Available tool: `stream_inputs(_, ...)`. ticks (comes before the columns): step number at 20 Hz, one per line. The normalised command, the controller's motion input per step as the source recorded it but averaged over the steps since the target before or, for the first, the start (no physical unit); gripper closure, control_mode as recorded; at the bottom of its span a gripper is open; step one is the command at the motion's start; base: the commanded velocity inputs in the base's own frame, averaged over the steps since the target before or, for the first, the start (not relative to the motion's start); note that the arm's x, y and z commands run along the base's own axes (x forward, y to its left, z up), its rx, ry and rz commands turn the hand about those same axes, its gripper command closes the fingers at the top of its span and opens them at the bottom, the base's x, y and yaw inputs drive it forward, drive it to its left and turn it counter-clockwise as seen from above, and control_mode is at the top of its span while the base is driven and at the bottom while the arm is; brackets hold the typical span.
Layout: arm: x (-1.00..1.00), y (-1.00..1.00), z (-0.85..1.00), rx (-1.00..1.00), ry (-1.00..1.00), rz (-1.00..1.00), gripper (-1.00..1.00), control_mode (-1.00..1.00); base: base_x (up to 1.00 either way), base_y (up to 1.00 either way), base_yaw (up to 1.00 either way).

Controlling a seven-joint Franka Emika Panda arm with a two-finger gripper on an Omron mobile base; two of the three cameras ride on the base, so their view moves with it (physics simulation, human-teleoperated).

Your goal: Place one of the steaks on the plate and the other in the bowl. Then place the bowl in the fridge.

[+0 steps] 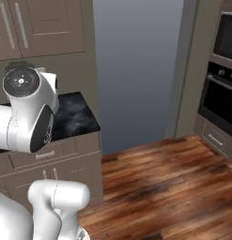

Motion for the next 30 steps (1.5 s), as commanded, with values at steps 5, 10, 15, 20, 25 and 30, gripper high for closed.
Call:
stream_inputs(5,0.00,0.00,0.00,0.00,0.00,0.00,-1.00,1.00,-0.37,0.64,0.53)
stream_inputs(10,0.00,0.00,0.00,0.00,0.00,0.00,-1.00,1.00,-0.05,0.58,0.46)
stream_inputs(15,0.00,0.00,0.00,0.00,0.00,0.00,-1.00,1.00,-0.02,0.66,0.42)
stream_inputs(20,0.00,0.00,0.00,0.00,0.00,0.00,-1.00,1.00,0.00,0.71,0.36)
stream_inputs(25,0.00,0.00,0.00,0.00,0.00,0.00,-1.00,1.00,0.00,0.91,0.26)
stream_inputs(30,0.00,0.00,0.00,0.00,0.00,0.00,-1.00,1.00,0.06,1.00,0.13)
